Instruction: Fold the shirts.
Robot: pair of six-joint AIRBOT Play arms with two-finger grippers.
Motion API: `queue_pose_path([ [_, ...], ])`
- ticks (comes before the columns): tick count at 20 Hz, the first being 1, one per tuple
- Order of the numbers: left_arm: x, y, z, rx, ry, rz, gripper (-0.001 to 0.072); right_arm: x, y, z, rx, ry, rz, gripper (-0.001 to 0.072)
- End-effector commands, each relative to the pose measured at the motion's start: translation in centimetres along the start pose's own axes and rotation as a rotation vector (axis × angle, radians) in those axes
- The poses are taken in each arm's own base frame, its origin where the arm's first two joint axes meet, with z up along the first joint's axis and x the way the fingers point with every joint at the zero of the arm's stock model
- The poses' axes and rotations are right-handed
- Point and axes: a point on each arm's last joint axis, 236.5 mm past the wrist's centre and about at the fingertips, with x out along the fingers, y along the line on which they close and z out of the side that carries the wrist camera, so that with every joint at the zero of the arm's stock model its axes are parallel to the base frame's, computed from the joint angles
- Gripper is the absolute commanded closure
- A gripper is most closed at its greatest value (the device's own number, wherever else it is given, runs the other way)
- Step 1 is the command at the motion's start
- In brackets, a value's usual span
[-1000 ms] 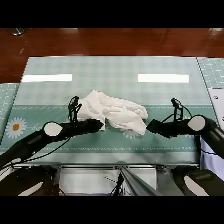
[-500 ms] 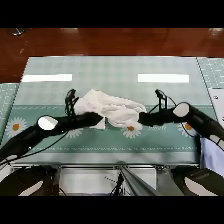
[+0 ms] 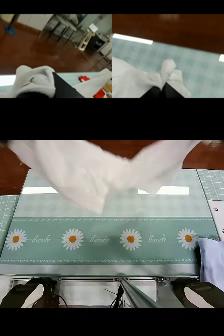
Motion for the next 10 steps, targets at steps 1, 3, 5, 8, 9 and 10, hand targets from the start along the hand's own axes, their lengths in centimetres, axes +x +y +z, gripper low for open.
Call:
queue_pose_path([
  [1, -6.1, -7.2, 7.3, 0.248, -0.098, -0.016, 0.0682, -14.1, 0.5, 4.1, -0.118, -0.225, -0.150, 0.0693],
  [3, -9.2, -9.8, 9.3, 0.362, -0.169, 0.051, 0.0682, -19.8, 0.4, 3.3, -0.127, -0.304, -0.221, 0.0693],
  [5, -12.0, -11.1, 9.9, 0.485, -0.222, 0.167, 0.0682, -24.3, 0.2, 2.1, -0.108, -0.372, -0.281, 0.0693],
  [8, -15.7, -10.5, 9.3, 0.606, -0.226, 0.398, 0.0682, -27.6, -0.6, -1.2, -0.065, -0.340, -0.345, 0.0692],
  [9, -16.4, -9.9, 8.7, 0.597, -0.203, 0.452, 0.0682, -27.8, -0.6, -2.4, -0.054, -0.302, -0.347, 0.0692],
  [10, -16.8, -9.1, 7.8, 0.582, -0.167, 0.484, 0.0682, -27.5, -0.7, -3.7, -0.035, -0.249, -0.346, 0.0692],
])
